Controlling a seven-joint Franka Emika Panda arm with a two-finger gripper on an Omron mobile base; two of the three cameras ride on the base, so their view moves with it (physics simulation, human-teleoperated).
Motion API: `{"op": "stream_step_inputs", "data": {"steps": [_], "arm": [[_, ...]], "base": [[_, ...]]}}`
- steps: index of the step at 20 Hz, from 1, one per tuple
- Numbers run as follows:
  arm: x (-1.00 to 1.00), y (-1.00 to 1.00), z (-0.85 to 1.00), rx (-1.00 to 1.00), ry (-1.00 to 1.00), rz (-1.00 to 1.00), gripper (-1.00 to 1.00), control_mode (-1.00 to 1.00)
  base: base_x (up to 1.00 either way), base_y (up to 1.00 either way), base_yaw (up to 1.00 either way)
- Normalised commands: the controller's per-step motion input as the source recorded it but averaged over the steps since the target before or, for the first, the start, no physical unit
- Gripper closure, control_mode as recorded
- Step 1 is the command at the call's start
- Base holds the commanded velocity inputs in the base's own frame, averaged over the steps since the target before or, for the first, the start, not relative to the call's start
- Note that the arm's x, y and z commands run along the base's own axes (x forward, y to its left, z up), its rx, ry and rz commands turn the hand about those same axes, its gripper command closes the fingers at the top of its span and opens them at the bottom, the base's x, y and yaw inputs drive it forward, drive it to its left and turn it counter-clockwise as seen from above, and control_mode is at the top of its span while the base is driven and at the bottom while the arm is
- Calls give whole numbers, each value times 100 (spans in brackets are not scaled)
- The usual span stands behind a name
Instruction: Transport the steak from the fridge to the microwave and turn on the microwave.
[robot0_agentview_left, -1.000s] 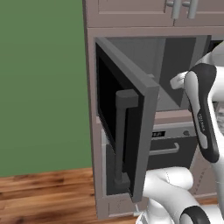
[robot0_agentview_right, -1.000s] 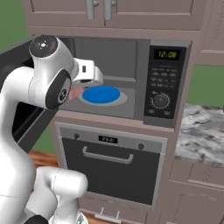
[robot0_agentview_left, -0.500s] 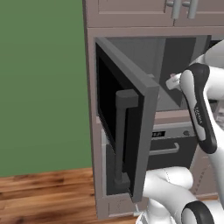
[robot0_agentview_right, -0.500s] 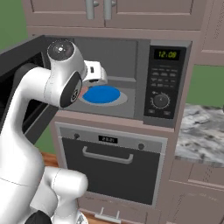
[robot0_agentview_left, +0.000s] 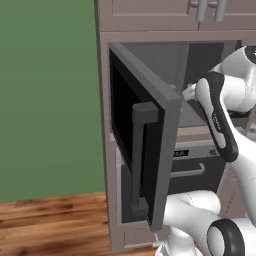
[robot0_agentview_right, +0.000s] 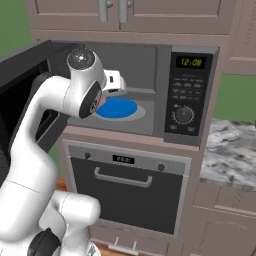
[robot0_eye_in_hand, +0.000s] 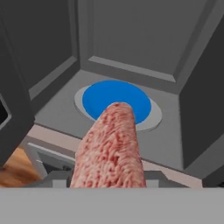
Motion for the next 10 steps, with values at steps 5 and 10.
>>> {"op": "stream_step_inputs", "data": {"steps": [5, 10], "arm": [[36, 2, -14, 0, 0, 0, 100, -100], [42, 2, -15, 0, 0, 0, 100, -100]], "base": [[0, 0, 0], [0, 0, 0]]}}
